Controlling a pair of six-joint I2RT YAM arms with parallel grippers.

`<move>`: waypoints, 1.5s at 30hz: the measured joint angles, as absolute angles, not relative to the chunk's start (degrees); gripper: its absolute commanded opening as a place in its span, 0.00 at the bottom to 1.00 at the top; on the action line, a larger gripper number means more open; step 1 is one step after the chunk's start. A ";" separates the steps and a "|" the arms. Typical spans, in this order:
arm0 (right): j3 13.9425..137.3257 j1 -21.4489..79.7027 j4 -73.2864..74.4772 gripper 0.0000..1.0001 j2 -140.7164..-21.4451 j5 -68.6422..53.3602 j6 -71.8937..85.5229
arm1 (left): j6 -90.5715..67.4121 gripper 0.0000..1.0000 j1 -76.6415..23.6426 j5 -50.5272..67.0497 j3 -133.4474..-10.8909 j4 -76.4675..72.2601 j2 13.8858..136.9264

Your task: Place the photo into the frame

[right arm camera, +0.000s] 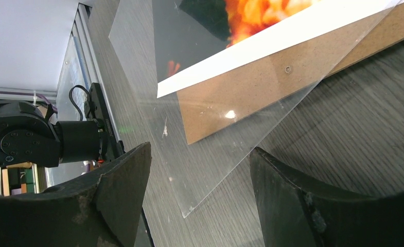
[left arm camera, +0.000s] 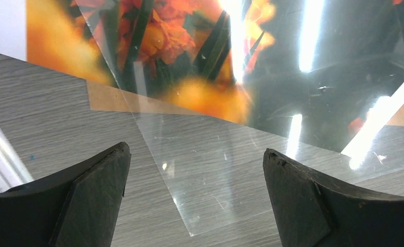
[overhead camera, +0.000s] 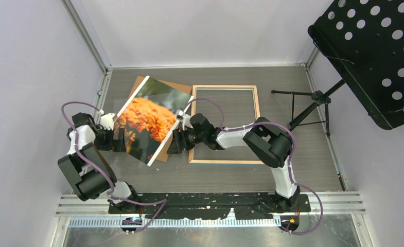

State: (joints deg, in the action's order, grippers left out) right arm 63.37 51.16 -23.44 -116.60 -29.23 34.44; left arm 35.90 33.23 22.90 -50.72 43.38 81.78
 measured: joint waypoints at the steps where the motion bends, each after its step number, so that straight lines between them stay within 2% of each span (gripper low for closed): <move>1: 63.42 51.16 -23.33 0.77 -116.60 -29.23 34.39 | 35.77 0.99 33.21 22.68 -50.74 43.31 82.89; 8: 63.55 51.16 -23.05 0.77 -116.60 -29.26 34.35 | 34.85 1.00 33.21 21.34 -50.92 42.72 89.12; 32: 66.57 51.13 -23.40 0.79 -119.15 -31.62 35.79 | 35.00 0.99 31.64 19.81 -52.90 43.94 90.85; 45: 63.72 50.76 -29.82 0.73 -119.20 -33.39 38.06 | 37.36 0.99 31.14 19.59 -52.56 44.01 90.35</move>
